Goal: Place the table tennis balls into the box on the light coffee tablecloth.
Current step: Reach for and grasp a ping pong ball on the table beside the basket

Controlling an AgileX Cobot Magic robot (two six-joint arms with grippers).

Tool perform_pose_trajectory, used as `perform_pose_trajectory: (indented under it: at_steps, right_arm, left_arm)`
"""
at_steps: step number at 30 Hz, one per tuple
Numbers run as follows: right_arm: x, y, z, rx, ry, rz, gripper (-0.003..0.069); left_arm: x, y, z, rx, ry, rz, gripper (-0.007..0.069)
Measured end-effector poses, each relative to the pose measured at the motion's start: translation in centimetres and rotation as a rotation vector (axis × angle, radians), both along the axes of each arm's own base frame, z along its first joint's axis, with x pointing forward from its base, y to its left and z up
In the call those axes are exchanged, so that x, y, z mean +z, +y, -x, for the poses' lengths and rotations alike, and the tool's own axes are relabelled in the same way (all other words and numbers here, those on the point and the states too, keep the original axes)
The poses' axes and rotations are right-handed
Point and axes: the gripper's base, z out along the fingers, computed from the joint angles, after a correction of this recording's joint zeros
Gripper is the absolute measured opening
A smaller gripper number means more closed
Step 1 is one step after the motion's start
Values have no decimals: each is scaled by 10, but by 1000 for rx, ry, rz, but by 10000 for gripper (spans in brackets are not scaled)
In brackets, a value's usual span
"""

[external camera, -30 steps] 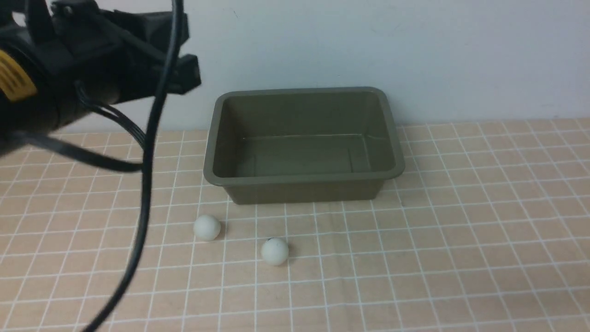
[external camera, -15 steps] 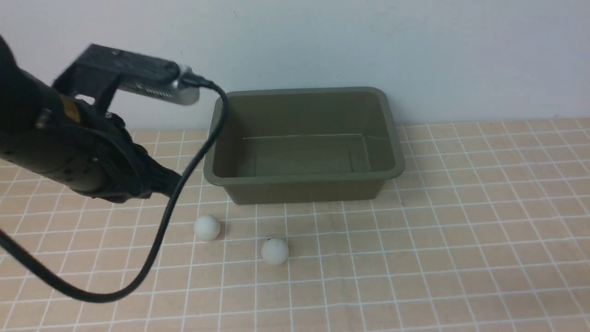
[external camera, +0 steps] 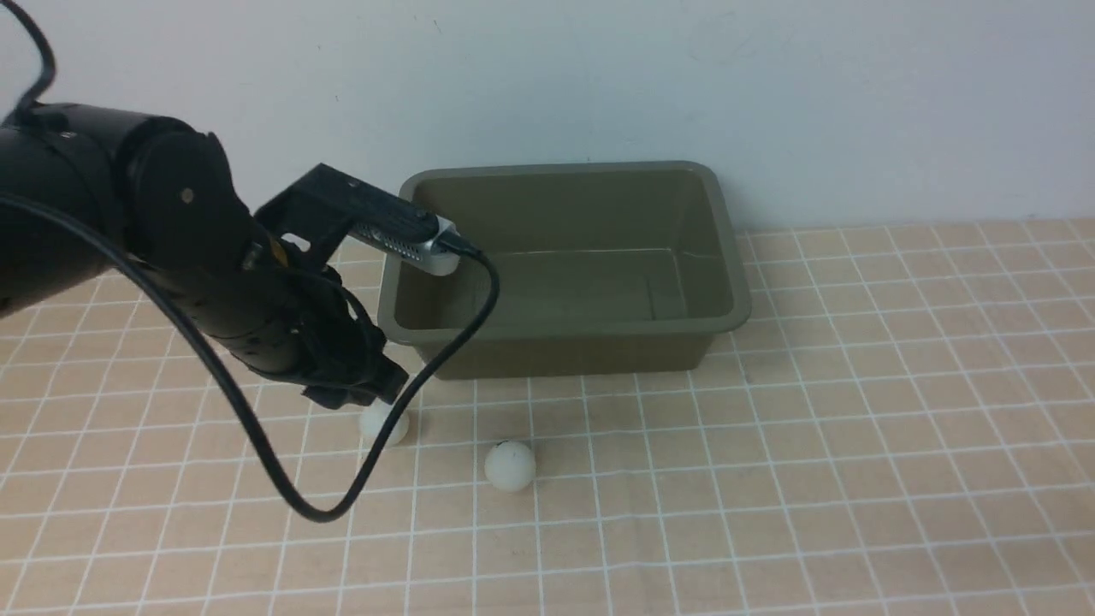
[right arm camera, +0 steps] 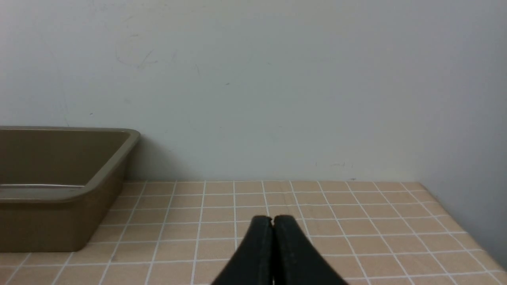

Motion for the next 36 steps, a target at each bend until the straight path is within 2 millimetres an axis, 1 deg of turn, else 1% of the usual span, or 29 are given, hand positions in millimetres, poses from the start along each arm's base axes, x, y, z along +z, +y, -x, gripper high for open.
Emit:
perform_pose_trajectory:
  at_steps: [1, 3, 4, 5, 6, 8, 12, 15, 17, 19, 22, 23, 33, 36]
  right_arm:
    - [0, 0, 0, 0, 0, 0, -18]
    - [0, 0, 0, 0, 0, 0, -18]
    - [0, 0, 0, 0, 0, 0, -18]
    - [0, 0, 0, 0, 0, 0, -18]
    - [0, 0, 0, 0, 0, 0, -18]
    - [0, 0, 0, 0, 0, 0, -18]
    - [0, 0, 0, 0, 0, 0, -18]
    - [0, 0, 0, 0, 0, 0, -18]
    - [0, 0, 0, 0, 0, 0, -18]
    - [0, 0, 0, 0, 0, 0, -18]
    - [0, 0, 0, 0, 0, 0, -18]
    - [0, 0, 0, 0, 0, 0, -18]
    - [0, 0, 0, 0, 0, 0, -18]
    - [0, 0, 0, 0, 0, 0, -18]
  left_arm:
    - [-5, -1, -3, 6, 5, 2, 388]
    - [-13, -3, -8, 25, 11, 10, 445]
    - [-18, -4, -11, 38, 14, 15, 485]
    - [-19, -4, -12, 42, 13, 17, 490]
    - [-26, -5, -16, 57, 18, 21, 517]
    - [-34, -7, -22, 69, 17, 25, 535]
    - [-52, -8, -31, 86, 23, 26, 540]
    - [-60, -6, -36, 105, 28, 27, 540]
    - [-65, -1, -41, 136, 30, 32, 540]
    - [-71, 9, -46, 175, 30, 37, 540]
    - [-75, 14, -49, 197, 40, 41, 540]
    - [-80, 15, -51, 200, 49, 42, 540]
    - [-103, 9, -57, 190, 85, 77, 538]
    - [-106, 7, -58, 193, 92, 91, 495]
